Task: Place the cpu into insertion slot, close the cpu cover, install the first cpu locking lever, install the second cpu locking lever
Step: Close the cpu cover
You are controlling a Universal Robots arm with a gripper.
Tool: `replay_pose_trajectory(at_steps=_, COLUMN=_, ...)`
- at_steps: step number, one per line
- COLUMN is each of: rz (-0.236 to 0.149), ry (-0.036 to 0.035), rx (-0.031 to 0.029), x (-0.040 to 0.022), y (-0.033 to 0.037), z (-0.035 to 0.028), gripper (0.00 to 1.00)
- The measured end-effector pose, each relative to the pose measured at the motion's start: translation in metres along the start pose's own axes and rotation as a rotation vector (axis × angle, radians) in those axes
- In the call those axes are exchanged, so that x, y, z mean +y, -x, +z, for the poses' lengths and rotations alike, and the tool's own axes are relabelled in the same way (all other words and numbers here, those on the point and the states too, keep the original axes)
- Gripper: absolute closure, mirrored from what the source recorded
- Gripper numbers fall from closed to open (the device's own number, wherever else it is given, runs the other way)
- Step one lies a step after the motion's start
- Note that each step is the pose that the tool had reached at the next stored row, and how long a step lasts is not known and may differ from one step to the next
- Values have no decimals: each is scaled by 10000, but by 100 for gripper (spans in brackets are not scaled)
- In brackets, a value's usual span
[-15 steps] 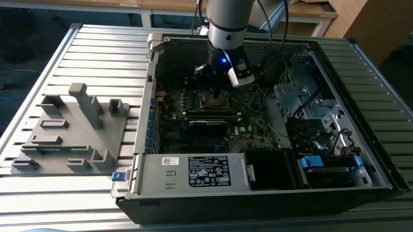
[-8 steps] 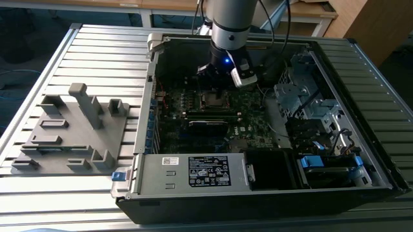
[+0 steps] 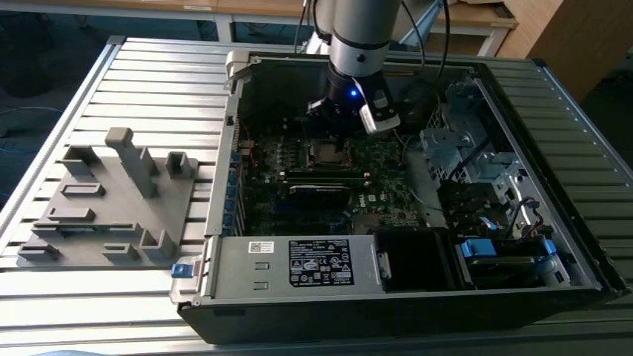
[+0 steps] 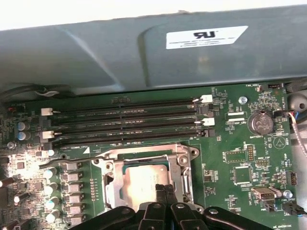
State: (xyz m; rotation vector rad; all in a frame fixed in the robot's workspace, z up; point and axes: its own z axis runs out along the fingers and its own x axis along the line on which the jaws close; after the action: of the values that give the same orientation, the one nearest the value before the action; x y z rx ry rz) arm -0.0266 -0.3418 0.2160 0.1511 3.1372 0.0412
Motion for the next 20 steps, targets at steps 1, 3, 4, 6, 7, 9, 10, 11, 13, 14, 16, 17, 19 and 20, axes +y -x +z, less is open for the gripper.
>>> replay_pose_trajectory(at_steps=1, rz=1, ry=0, rx=0, x=1, y=9, z=0, gripper=90)
replay_pose_trajectory(at_steps=3, rz=1, ry=0, rx=0, x=3, y=27, z=0, gripper=90)
replay_pose_trajectory(at_steps=4, rz=0, ry=0, rx=0, x=3, y=36, z=0, gripper=90)
replay_pose_trajectory(at_steps=6, rz=0, ry=1, rx=0, x=5, y=53, z=0, gripper=90)
replay_pose_trajectory(at_steps=7, rz=0, ry=0, rx=0, x=6, y=62, z=0, gripper=90)
replay_pose_trajectory(at_steps=9, rz=0, ry=0, rx=0, x=8, y=80, z=0, gripper=90)
replay_pose_trajectory(at_steps=10, rz=0, ry=0, rx=0, x=9, y=89, z=0, gripper=90)
replay_pose_trajectory(at_steps=11, rz=0, ry=1, rx=0, x=9, y=97, z=0, gripper=90)
replay_pose_trajectory(at_steps=13, rz=0, ry=0, rx=0, x=11, y=115, z=0, gripper=90)
replay_pose_trajectory(at_steps=14, rz=1, ry=1, rx=0, x=12, y=124, z=0, gripper=90)
replay_pose_trajectory(at_steps=16, rz=0, ry=0, rx=0, x=14, y=141, z=0, gripper=90)
replay_pose_trajectory(at_steps=17, rz=0, ry=0, rx=0, x=14, y=151, z=0, gripper=90)
replay_pose_trajectory(at_steps=19, rz=0, ry=0, rx=0, x=16, y=168, z=0, gripper=90)
replay_pose_trajectory(at_steps=20, rz=0, ry=0, rx=0, x=17, y=177, z=0, gripper=90)
